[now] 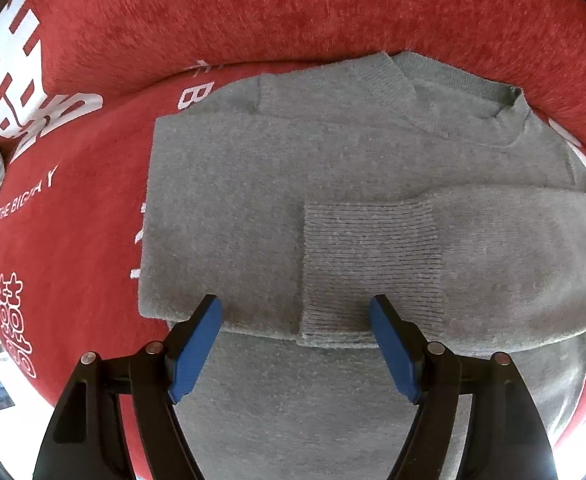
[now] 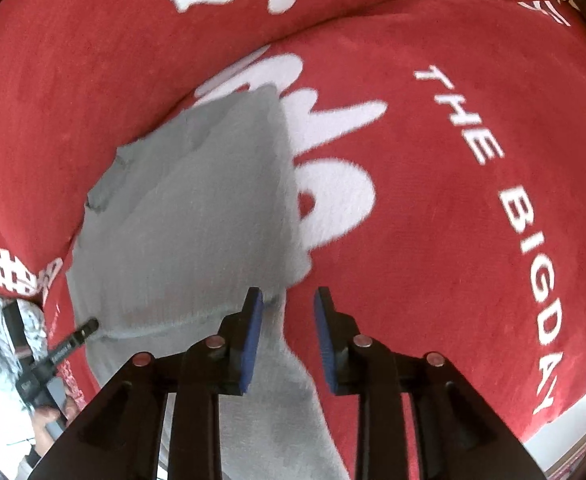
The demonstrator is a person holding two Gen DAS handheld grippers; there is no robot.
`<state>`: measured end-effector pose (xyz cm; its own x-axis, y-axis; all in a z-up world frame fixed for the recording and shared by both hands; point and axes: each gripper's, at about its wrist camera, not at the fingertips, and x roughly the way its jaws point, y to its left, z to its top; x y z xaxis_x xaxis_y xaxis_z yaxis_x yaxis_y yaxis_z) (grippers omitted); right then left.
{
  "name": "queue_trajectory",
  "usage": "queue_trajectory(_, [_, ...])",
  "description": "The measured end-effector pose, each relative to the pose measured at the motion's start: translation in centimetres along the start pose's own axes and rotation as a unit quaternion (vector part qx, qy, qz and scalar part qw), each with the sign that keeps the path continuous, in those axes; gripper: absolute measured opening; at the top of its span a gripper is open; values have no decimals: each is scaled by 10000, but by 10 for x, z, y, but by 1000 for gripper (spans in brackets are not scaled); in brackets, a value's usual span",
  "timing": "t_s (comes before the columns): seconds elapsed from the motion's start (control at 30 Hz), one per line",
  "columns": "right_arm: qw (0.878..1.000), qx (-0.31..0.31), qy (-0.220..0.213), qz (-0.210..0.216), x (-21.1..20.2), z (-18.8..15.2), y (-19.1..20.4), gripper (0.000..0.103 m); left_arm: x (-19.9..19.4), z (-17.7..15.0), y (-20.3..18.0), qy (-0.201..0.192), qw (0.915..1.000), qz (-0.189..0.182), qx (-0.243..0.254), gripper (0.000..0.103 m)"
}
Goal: Fold small clothes
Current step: 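Move both open tools to the hem of the narrow folded sweater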
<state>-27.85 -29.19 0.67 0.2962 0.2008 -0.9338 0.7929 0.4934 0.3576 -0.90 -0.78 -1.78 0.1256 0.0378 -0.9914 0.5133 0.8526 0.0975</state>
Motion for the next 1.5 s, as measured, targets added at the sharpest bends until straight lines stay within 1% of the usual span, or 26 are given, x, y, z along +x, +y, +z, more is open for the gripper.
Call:
queue_trajectory(0.1, [9996,168,-115,188,8,26,-6,36,2,0,-3,-2,10000,14,-64,77])
queue_trajectory(0.2, [9979,460,-79,449,22,51,-10,36,1,1,-6,-23,10000,62,-44,77])
queue_trajectory(0.27, [9965,548,-60,623,30,61,-10,36,0,0,-9,-31,9999,97,-17,77])
queue_trajectory(0.3, [9970,480,21,605,36,65,-7,24,-1,0,-10,-31,9999,106,-11,77])
queue_trajectory(0.33, [9984,370,39,417,38,66,-3,10,-1,0,-10,-26,9999,109,-13,77])
queue_trajectory(0.37, [9998,187,44,35,39,66,2,8,-1,0,-10,-25,10000,93,-25,77])
queue_trajectory(0.43, [9996,139,-24,-249,38,67,5,8,-1,0,-11,-8,10000,85,-34,77])
queue_trajectory(0.53, [9993,255,-25,-272,36,67,4,8,-2,0,-14,12,9999,131,-22,77])
queue_trajectory(0.63, [9994,172,-97,-288,23,62,4,9,-5,1,-14,62,9998,164,-1,77])
queue_trajectory(0.67, [9993,164,-132,-315,15,59,3,11,-7,0,-14,69,9998,171,6,77])
queue_trajectory(0.73, [9995,117,-125,-247,3,52,-2,12,-12,-2,-14,72,9998,173,13,77])
queue_trajectory(0.83, [9997,-34,-3,-243,-12,39,-9,27,-18,-8,-14,105,9998,160,-2,77])
queue_trajectory(0.87, [9997,-104,36,-234,-17,33,-11,36,-20,-10,-15,118,9998,150,-5,77])
queue_trajectory(0.9, [9996,-178,68,-217,-21,27,-11,41,-21,-12,-16,132,9998,137,-7,77])
queue_trajectory(0.97, [9995,-253,154,-107,-26,15,-14,45,-26,-20,-21,162,9998,109,-2,77])
queue_trajectory(1.03, [9994,-241,267,11,-26,6,-16,46,-30,-27,-24,188,9998,79,24,77])
queue_trajectory(1.2, [9973,-160,617,364,-18,-15,-17,52,-38,-43,-33,221,9997,84,70,77])
queue_trajectory(1.23, [9969,-175,658,403,-17,-18,-17,53,-40,-47,-35,246,9997,51,49,77])
queue_trajectory(1.27, [9965,-199,692,427,-17,-20,-16,57,-40,-50,-36,269,9996,2,26,77])
queue_trajectory(1.33, [9956,-264,756,494,-17,-26,-17,61,-43,-58,-37,288,9994,-164,-66,77])
queue_trajectory(1.37, [9949,-312,798,536,-17,-30,-16,62,-43,-62,-36,266,9993,-230,-116,79])
queue_trajectory(1.4, [9944,-342,828,559,-17,-33,-17,63,-44,-66,-35,246,9992,-282,-161,98])
queue_trajectory(1.43, [9938,-377,866,584,-16,-36,-17,63,-44,-70,-34,233,9991,-299,-207,103])
queue_trajectory(1.5, [9925,-434,963,611,-13,-43,-16,63,-48,-79,-33,187,9990,-310,-260,103])
